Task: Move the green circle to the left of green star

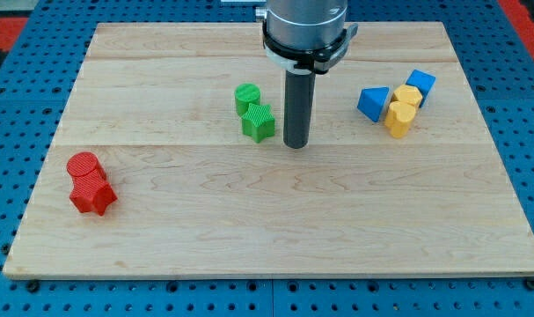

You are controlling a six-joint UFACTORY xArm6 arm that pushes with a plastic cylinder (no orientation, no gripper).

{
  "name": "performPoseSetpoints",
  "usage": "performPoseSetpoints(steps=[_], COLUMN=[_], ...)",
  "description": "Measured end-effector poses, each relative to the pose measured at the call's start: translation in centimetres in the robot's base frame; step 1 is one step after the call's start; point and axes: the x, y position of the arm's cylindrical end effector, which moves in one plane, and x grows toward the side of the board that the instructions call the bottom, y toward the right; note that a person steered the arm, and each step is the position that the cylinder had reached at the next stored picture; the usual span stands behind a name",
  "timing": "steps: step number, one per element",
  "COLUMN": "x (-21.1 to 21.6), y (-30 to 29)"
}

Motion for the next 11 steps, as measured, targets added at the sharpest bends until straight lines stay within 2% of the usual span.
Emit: performPoseSetpoints(steps=[2, 3, 4, 5, 6, 7, 8, 10, 11], x=[-7.8, -9.7, -8.1, -8.9, -11.0, -10.6, -8.4, -7.8, -6.2], y=[-3.1, -4.7, -5.8, -5.7, -12.5, -10.0, -6.5, -10.6, -10.2])
